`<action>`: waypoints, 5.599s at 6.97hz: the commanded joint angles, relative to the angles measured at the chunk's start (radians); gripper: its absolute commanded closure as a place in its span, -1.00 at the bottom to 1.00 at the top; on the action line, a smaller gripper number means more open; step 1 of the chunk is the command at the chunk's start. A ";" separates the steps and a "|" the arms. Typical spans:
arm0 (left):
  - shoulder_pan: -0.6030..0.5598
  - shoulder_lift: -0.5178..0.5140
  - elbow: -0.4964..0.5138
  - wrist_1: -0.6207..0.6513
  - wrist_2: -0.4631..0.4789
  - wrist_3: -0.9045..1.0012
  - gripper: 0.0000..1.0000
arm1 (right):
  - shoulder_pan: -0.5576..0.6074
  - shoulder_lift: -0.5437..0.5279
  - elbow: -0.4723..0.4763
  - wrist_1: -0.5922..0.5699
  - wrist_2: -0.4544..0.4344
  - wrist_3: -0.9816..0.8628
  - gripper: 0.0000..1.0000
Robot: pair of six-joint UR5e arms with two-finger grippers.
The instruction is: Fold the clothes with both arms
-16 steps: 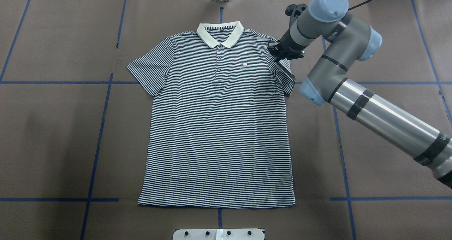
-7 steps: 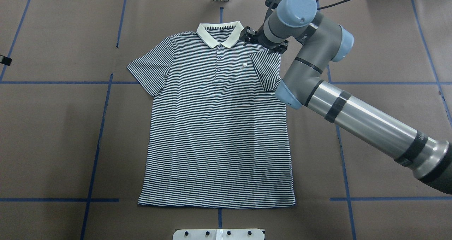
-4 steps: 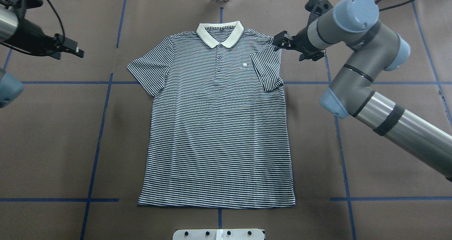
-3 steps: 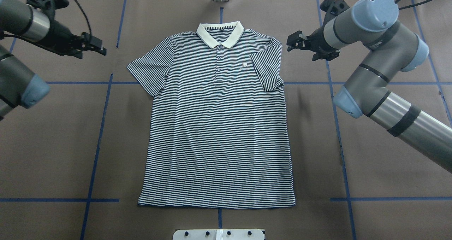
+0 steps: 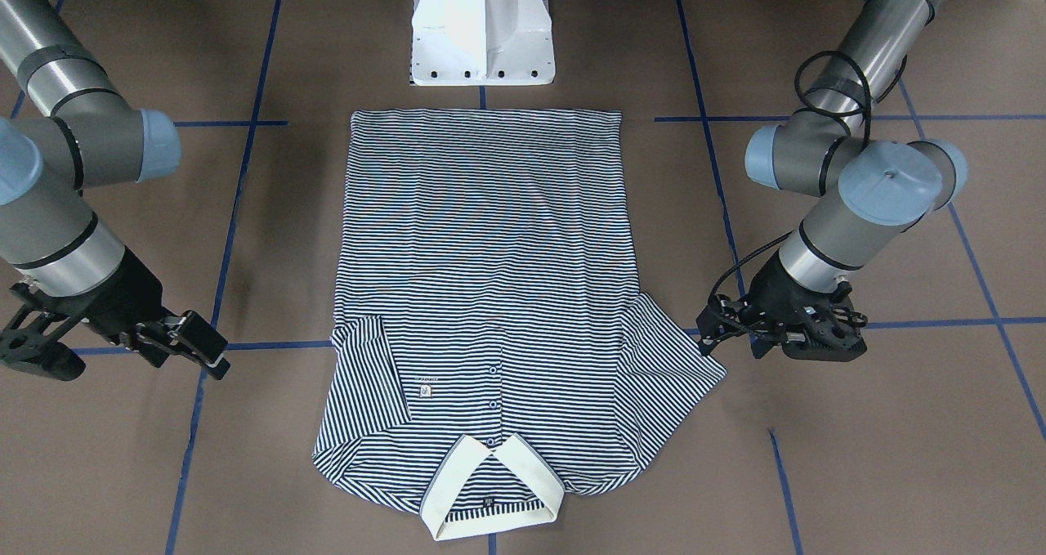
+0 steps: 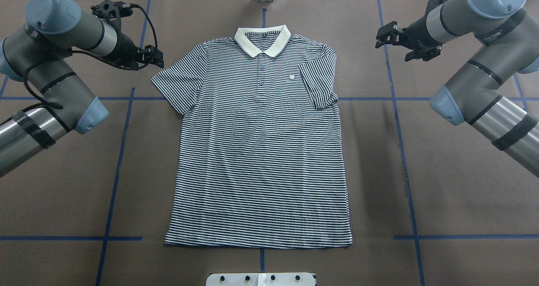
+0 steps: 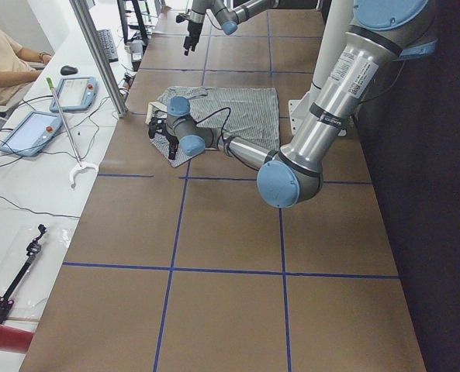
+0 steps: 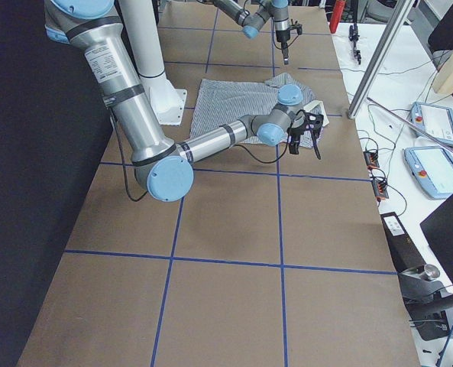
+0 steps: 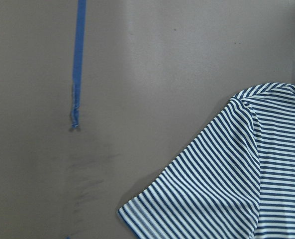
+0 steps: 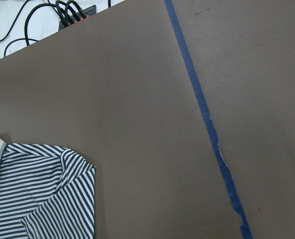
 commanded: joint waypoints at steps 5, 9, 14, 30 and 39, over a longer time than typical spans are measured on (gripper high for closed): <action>0.050 -0.066 0.155 -0.002 0.101 0.081 -0.40 | 0.019 -0.014 0.000 0.029 0.122 -0.043 -1.00; 0.052 -0.068 0.153 -0.002 0.102 0.082 1.00 | 0.019 -0.012 0.000 0.029 0.123 -0.042 -1.00; 0.053 -0.129 0.103 0.009 0.099 0.032 1.00 | 0.017 -0.009 -0.006 0.029 0.123 -0.043 -1.00; 0.238 -0.076 -0.102 -0.094 0.293 -0.283 -0.20 | -0.288 -0.061 0.295 -0.052 -0.120 0.301 -1.00; 0.241 0.044 -0.239 -0.100 0.262 -0.278 -1.00 | -0.838 -0.227 0.627 -0.445 -0.624 0.772 -0.76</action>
